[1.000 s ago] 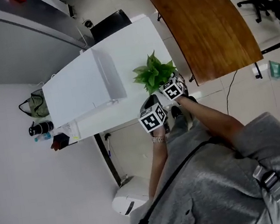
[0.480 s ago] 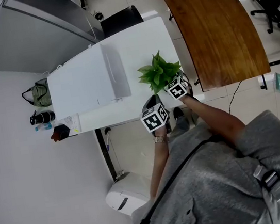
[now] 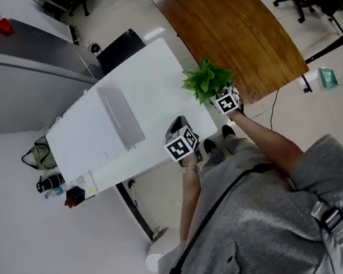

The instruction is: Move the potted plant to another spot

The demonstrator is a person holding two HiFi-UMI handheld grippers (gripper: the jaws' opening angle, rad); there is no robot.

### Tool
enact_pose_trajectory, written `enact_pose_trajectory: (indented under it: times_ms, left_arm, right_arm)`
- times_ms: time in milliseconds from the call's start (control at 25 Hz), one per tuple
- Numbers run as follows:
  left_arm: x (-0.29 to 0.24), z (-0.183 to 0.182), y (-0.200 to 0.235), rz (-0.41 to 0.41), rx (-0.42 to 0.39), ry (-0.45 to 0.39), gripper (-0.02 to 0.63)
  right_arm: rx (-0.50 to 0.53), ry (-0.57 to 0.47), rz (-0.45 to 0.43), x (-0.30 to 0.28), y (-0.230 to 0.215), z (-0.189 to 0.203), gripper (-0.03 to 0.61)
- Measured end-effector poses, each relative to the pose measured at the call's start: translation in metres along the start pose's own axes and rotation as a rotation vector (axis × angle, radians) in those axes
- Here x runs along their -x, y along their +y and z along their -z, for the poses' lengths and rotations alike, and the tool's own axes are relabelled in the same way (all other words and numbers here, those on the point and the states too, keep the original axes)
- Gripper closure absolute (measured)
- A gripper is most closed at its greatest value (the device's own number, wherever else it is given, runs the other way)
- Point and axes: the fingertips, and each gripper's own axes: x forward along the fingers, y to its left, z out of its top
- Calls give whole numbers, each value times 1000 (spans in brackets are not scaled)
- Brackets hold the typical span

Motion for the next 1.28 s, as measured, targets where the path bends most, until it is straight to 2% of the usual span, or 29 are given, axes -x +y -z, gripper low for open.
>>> enact_pose_trajectory:
  times_ms: [160,320,560,800,1040,1280]
  left_arm:
    - [-14,-4,-31,46,-56,20,577]
    - [-19,-3,-49,69,-98,34,577]
    - [-16,1,-58,64,-121,52,577]
    - [-14,1,-64,84,-137,45,577]
    - [-14,2,-72,119,-149,36,577]
    - [-14,7,-83,163,-168,37,577]
  right_arm:
    - [-90,45,122,14,-83,35,31]
    - [-95,45,157,19,-114,52,31]
    - [-77,2,141,19,-116,52,12]
    - [-49,60,130,31,-114,68,5]
    - [-120,70,154,48,-118,91,5]
    - [-154,34,192,81,-117,104,8]
